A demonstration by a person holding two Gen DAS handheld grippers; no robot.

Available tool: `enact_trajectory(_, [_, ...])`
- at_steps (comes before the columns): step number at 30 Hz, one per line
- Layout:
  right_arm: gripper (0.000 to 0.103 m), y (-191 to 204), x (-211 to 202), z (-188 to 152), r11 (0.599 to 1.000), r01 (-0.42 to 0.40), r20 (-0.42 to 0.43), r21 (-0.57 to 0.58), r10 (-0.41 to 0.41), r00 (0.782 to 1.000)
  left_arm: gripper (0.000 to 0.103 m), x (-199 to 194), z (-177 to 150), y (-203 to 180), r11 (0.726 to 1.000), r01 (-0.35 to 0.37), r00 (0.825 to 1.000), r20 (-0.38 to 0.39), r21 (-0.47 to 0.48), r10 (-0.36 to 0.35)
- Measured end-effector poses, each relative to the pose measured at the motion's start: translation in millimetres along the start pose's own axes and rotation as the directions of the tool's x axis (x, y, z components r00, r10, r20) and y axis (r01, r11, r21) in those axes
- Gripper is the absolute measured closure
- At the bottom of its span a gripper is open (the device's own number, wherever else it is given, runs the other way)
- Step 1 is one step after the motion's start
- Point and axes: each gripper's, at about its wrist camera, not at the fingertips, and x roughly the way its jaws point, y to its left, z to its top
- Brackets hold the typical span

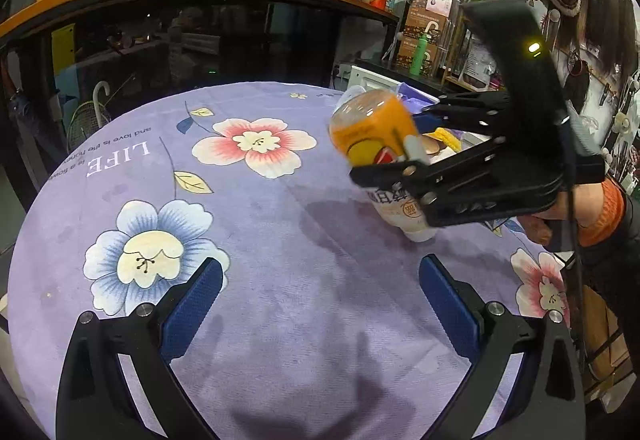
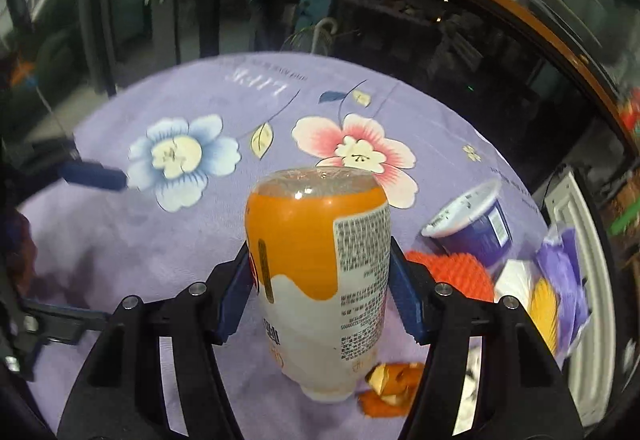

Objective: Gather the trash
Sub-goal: 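Grasp the orange-capped juice bottle with the right tool and lift it, then grasp the orange peels with the left tool while the right tool holds the bottle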

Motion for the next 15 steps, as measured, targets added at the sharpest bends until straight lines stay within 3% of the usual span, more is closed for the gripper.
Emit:
enact_trajectory(8, [0.041, -25.2, -61.0, -33.7, 0.983, -0.024, 0.148, 0.180, -0.003, 0.989, 0.006, 8.5, 2.7, -31.3, 0.999, 0.023, 1.000, -0.023, 0.046, -0.022])
enact_trajectory(15, [0.041, -46.4, -114.3, -68.8, 0.953, -0.008, 0.230, 0.302, -0.065, 0.971, 0.006, 21.7, 11.2, -66.6, 0.994, 0.062, 0.997, -0.040, 0.094, -0.058])
